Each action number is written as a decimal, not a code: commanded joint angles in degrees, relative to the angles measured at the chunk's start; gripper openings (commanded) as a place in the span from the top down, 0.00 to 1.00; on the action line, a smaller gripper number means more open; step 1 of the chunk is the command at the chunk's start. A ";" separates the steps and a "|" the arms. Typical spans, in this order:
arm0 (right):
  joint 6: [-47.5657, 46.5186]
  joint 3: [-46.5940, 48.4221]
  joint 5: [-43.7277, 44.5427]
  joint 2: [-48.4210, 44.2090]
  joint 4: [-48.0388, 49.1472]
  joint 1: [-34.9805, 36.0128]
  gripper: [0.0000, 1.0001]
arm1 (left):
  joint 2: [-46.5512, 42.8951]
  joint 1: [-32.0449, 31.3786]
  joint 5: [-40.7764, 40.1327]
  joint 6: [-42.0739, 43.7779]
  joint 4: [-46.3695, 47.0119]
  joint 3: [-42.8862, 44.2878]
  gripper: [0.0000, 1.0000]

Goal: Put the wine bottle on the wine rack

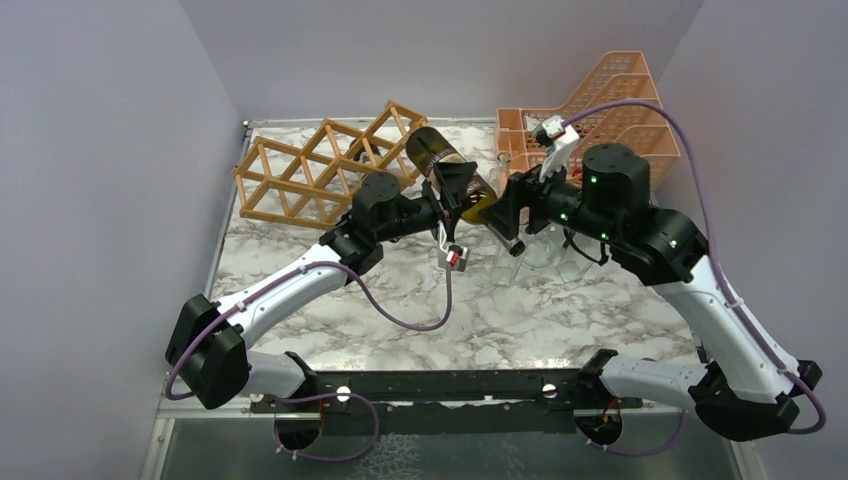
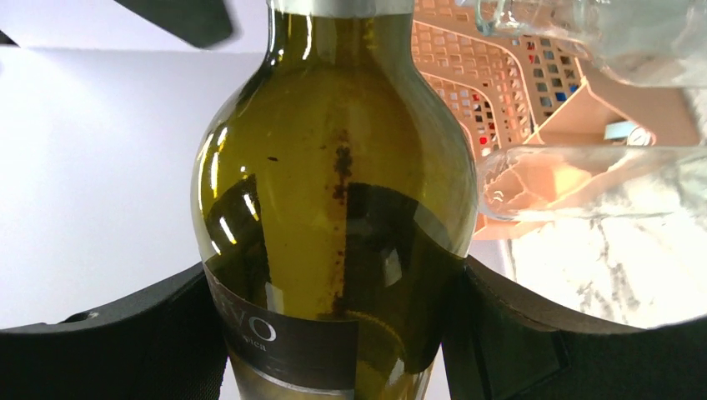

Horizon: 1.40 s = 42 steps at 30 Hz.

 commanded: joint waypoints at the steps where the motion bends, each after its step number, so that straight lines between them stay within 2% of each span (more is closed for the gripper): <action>1: -0.93 -2.36 1.46 0.71 -4.49 0.17 0.29 | -2.41 -0.60 -2.74 14.08 1.65 3.74 1.00; 10: -0.62 -6.83 1.09 1.26 -6.71 0.19 0.32 | -2.60 -1.07 -4.04 18.94 -0.72 4.14 1.00; 17: -0.64 -11.19 -1.05 2.96 -3.04 0.14 0.42 | -1.55 -1.57 -6.12 20.58 -2.36 5.25 1.00; 34: 0.86 -12.70 -1.94 7.53 4.30 0.19 0.46 | -1.11 -2.37 -6.86 21.32 -2.97 5.98 1.00; 36: 1.08 -13.15 -1.23 7.52 4.86 0.14 0.51 | -1.20 -2.45 -6.70 20.43 -3.12 6.23 1.00; 38: 1.52 -14.19 -0.55 6.75 6.38 0.19 0.60 | -1.33 -2.53 -6.58 19.42 -3.96 6.75 1.00; 42: 2.16 -15.42 0.97 4.66 8.67 0.19 0.92 | -1.48 -2.56 -6.66 18.08 -4.68 7.14 1.00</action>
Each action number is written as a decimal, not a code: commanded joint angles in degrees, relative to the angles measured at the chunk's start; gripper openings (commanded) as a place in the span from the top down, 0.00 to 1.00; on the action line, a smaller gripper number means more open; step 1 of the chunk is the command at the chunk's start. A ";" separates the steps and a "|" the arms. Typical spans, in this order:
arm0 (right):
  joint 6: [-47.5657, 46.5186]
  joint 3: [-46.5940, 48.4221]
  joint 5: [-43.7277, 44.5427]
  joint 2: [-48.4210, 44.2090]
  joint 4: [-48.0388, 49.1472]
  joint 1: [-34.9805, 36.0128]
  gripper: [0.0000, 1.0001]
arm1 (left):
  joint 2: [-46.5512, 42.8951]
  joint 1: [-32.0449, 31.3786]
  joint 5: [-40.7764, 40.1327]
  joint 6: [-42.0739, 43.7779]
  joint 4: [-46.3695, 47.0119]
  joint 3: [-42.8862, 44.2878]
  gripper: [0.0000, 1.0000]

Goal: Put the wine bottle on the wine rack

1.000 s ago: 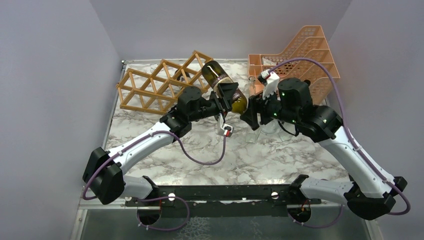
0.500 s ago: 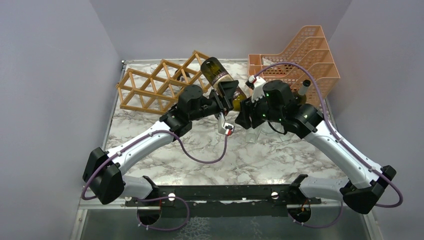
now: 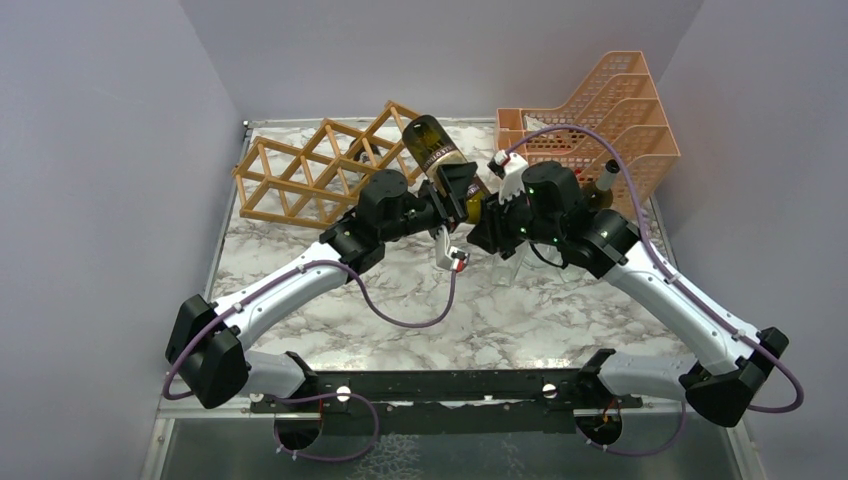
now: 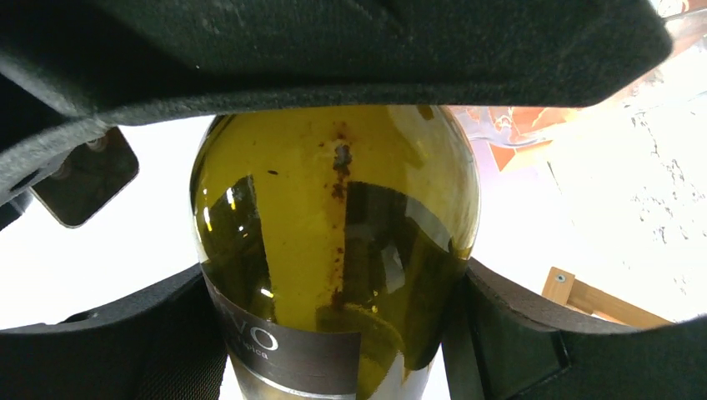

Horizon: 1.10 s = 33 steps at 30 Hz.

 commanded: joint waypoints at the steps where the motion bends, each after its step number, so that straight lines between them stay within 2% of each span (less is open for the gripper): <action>1: 1.12 -1.23 2.36 -2.18 5.78 0.19 0.98 | -1.60 -0.88 1.29 -1.45 4.98 4.40 1.00; 3: 1.30 -1.29 3.39 -2.96 6.10 0.19 0.99 | -1.55 -0.90 1.06 -2.04 4.33 4.60 1.00; 4: 1.50 -1.16 3.98 -3.36 6.32 0.19 0.99 | -1.52 -0.89 0.93 -2.59 3.99 4.64 0.91; 5: 1.63 -1.06 4.60 -3.75 6.62 0.17 0.99 | -1.40 -0.87 0.71 -3.56 3.72 4.80 0.61; 7: 1.99 -0.99 5.59 -4.67 7.50 0.19 0.99 | -1.30 -0.90 0.44 -5.49 3.80 4.62 0.11; 8: 2.29 -0.82 6.22 -5.12 8.05 0.19 0.99 | -1.25 -0.90 0.50 -6.36 4.20 4.17 0.02; 11: 3.38 0.07 8.72 -6.46 9.56 0.18 0.99 | -1.40 -0.90 -0.07 -9.21 7.10 1.71 0.01; 16: 5.50 1.12 14.97 -7.89 12.62 0.19 0.99 | -1.66 -1.10 -6.12 -14.19 9.37 -0.15 0.01; 25: 7.02 2.05 18.64 -8.54 16.59 0.19 0.99 | -4.30 -1.00 -16.26 -43.41 15.20 0.69 0.01; 29: 8.34 1.39 19.42 -10.12 17.78 0.18 0.99 | -3.69 -0.47 -24.89 -54.09 15.30 2.16 0.01; 33: 8.61 1.38 17.93 -10.09 17.41 0.19 0.99 | -3.51 2.74 -34.04 -65.50 15.11 3.81 0.01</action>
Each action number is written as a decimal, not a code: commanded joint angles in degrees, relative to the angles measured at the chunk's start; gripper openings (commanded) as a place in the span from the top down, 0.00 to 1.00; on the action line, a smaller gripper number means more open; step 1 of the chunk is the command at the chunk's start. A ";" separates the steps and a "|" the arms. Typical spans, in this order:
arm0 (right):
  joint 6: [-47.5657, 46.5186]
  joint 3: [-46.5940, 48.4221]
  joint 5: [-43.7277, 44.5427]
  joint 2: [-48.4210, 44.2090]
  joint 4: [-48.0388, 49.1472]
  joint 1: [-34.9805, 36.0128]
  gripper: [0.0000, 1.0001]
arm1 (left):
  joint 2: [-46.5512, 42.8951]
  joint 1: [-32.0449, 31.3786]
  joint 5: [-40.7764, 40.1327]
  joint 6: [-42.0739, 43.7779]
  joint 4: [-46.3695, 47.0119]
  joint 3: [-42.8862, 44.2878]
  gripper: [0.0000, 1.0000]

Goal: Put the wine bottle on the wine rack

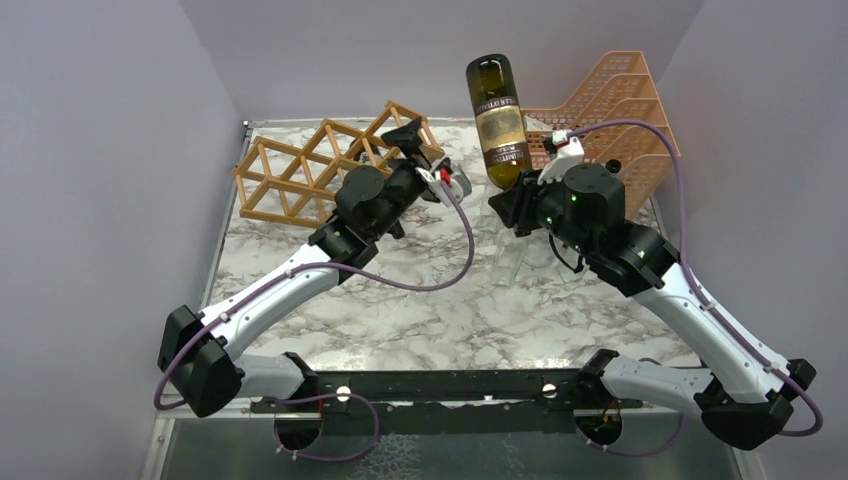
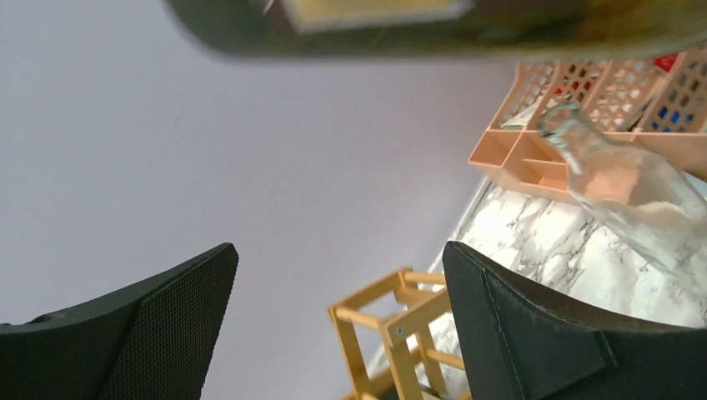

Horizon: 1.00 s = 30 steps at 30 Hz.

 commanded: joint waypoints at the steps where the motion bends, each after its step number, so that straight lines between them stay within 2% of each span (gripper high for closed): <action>1: 0.67 2.68 0.50 -1.68 8.88 -0.12 0.99 | -1.11 4.00 -13.83 -18.63 1.96 3.06 0.01; 4: -0.03 2.87 -4.38 0.08 9.41 -0.09 0.99 | -2.68 8.45 -16.45 -26.68 1.31 3.03 0.01; 9: -0.04 3.31 -11.20 4.84 9.65 -0.08 0.99 | -1.07 20.31 -17.04 -44.75 -13.93 10.35 0.01; 16: 0.92 0.39 -19.82 7.42 10.98 0.01 0.99 | 2.97 36.86 -7.60 -63.66 -30.97 15.76 0.01; 23: 0.91 -7.22 -30.19 6.12 14.44 1.76 0.99 | 3.69 49.20 -1.61 -69.74 -40.41 14.56 0.02; 27: 1.27 -11.51 -32.66 5.52 18.60 4.41 0.99 | 2.88 51.30 -4.62 -68.46 -41.70 11.31 0.04; 30: 0.89 -12.15 -30.27 6.33 20.42 8.18 0.99 | 2.53 52.24 -5.61 -68.55 -42.90 8.45 0.06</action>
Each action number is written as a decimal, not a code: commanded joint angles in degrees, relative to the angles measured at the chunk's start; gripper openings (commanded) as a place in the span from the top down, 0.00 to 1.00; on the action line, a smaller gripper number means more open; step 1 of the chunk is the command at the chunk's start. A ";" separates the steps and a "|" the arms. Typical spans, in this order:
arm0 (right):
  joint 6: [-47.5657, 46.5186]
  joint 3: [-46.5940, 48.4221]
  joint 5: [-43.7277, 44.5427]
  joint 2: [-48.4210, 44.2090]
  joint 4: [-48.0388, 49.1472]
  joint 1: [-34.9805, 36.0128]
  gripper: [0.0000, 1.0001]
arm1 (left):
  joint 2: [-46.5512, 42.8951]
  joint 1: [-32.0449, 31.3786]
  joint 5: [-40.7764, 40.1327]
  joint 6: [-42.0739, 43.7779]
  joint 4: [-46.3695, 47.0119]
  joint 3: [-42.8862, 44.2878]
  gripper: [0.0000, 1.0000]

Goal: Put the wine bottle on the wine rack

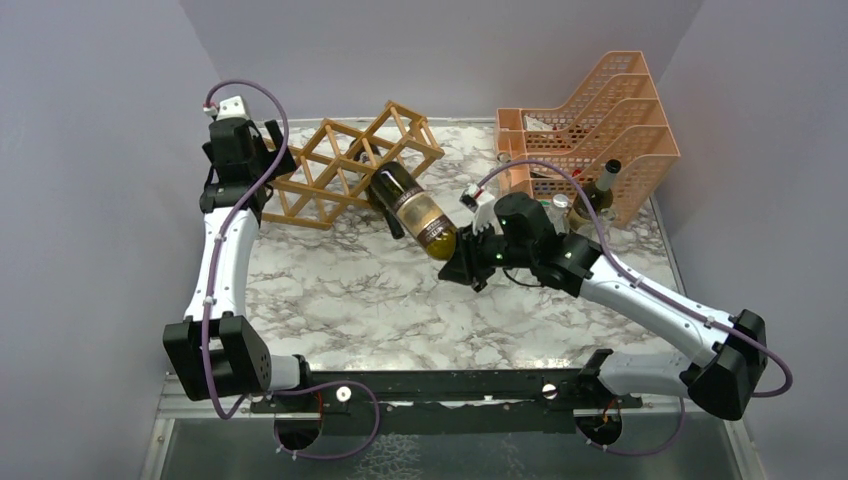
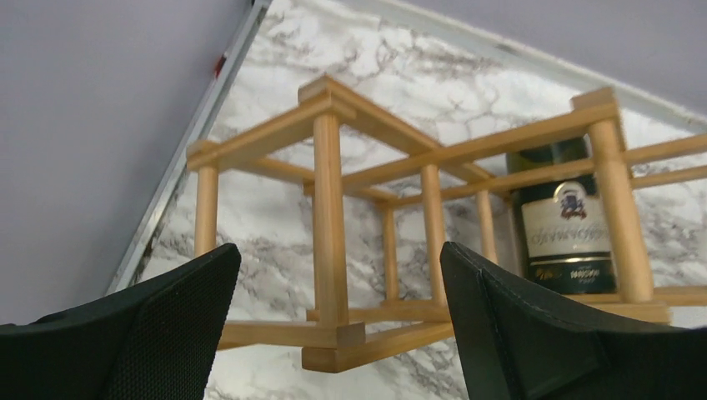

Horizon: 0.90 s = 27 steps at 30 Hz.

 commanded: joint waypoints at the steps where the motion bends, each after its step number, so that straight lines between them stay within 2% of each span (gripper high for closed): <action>1: -0.96 1.09 -2.23 -1.53 13.15 4.94 0.99 | -1.30 1.00 0.50 -1.55 -3.81 -3.78 0.07; 11: -0.80 1.18 0.08 5.30 14.84 11.07 0.99 | -0.30 1.06 7.17 -1.51 -5.04 -4.70 0.34; 15: -0.36 1.01 0.87 8.03 15.14 12.60 0.99 | -1.50 1.02 10.56 -2.12 -5.22 -5.21 0.41; 22: 2.46 2.37 5.20 14.29 14.61 13.72 0.99 | -2.90 1.07 16.98 -3.84 -5.75 -7.79 0.47; 25: 3.18 3.80 6.65 17.49 14.42 13.96 0.99 | -4.59 1.08 17.38 -4.20 -5.96 -9.05 0.47; 27: 3.83 5.14 7.43 19.79 14.39 14.12 0.99 | -5.98 1.04 16.52 -4.00 -5.99 -9.92 0.43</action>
